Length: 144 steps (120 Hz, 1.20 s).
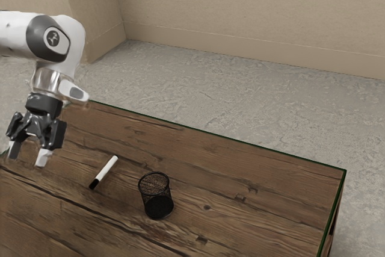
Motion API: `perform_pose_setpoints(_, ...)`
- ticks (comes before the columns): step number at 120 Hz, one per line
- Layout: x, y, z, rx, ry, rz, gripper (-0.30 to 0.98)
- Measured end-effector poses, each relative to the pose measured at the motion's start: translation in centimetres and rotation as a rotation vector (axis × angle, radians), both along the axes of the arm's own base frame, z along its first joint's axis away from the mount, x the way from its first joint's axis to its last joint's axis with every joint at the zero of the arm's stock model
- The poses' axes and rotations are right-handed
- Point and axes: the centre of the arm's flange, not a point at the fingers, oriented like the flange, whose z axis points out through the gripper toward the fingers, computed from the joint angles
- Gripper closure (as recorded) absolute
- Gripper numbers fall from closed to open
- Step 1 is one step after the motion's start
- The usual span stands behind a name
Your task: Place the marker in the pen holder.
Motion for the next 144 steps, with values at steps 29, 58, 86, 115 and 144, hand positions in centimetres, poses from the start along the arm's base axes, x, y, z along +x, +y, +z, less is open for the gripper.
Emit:
perform_pose_setpoints(29, 7.2, -3.1, -6.2, 0.172, -0.369, -0.125, 0.00)
perform_pose_setpoints(58, 14.0, -0.3, -17.7, 0.102, -0.689, -0.197, 0.00)
perform_pose_setpoints(86, 16.5, 2.8, -18.6, 0.084, -0.852, -0.214, 0.01)
perform_pose_setpoints(115, 18.1, 5.6, -19.3, 0.076, -0.904, -0.191, 0.01)
perform_pose_setpoints(144, 18.0, 7.2, -20.8, 0.060, -0.886, -0.196, 0.02)
